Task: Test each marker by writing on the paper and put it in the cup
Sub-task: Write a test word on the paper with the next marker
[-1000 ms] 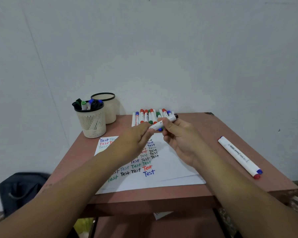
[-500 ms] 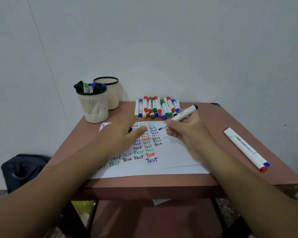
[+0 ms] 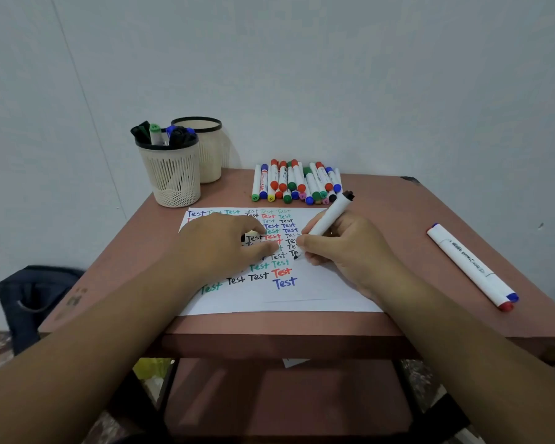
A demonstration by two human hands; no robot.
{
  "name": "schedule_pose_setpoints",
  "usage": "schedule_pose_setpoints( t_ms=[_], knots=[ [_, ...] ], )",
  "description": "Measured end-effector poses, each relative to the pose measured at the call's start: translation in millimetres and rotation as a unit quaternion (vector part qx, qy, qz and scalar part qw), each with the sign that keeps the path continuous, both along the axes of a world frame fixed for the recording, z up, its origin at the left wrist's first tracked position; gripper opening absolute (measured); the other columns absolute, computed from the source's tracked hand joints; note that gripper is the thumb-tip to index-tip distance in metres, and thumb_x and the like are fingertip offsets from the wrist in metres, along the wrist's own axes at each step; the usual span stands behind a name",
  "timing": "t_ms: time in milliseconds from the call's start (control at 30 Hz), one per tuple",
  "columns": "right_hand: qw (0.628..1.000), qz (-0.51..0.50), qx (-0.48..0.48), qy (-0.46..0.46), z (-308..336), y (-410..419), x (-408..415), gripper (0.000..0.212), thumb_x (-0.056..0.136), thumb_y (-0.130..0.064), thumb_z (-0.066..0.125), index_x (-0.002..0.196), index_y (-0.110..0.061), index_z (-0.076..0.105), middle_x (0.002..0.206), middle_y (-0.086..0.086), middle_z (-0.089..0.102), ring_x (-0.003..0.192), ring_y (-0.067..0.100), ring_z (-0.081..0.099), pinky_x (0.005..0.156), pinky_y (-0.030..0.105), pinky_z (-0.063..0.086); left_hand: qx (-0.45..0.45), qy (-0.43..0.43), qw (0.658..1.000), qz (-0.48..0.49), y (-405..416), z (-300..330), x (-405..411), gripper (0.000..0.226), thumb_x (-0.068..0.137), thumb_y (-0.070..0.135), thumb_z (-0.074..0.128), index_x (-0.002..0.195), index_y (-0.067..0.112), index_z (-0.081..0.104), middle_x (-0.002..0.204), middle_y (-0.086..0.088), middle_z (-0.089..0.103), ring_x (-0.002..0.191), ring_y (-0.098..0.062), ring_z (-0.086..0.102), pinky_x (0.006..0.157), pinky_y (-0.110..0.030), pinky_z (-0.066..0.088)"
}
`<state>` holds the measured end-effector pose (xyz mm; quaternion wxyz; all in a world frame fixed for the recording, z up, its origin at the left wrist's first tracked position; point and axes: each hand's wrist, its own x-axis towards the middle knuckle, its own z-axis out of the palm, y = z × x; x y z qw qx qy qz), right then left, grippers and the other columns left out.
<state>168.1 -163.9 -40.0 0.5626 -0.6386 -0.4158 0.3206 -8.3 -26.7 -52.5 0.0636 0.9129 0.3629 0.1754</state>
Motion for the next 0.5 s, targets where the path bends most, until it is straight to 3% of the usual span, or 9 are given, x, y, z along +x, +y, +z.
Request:
schedule_pose_setpoints(
  t_ms=[267,500],
  knots=[
    [0.999,0.008,-0.018,-0.031,-1.2,-0.3,1.0,0.01,0.085,-0.008,0.082,0.091,-0.008,0.075,0.08,0.009,0.073,0.074,0.02,0.071,0.075,0.035,0.064,0.003,0.009,1.0,0.006,0.5,-0.4,-0.7,0.057,0.078,0.086,0.046,0.119,0.05,0.06,0.078,0.022,0.051,0.086,-0.006,0.054,0.064,-0.028,0.04],
    [0.999,-0.008,-0.008,-0.032,-0.4,-1.7,0.6,0.008,0.086,-0.008,0.081,0.09,-0.009,0.075,0.082,0.013,0.072,0.072,0.022,0.069,0.072,0.034,0.063,0.003,0.01,1.0,0.001,-1.9,2.7,-1.8,0.053,0.08,0.084,0.047,0.119,0.05,0.06,0.069,0.02,0.046,0.072,-0.001,0.047,0.055,-0.026,0.03]
  ],
)
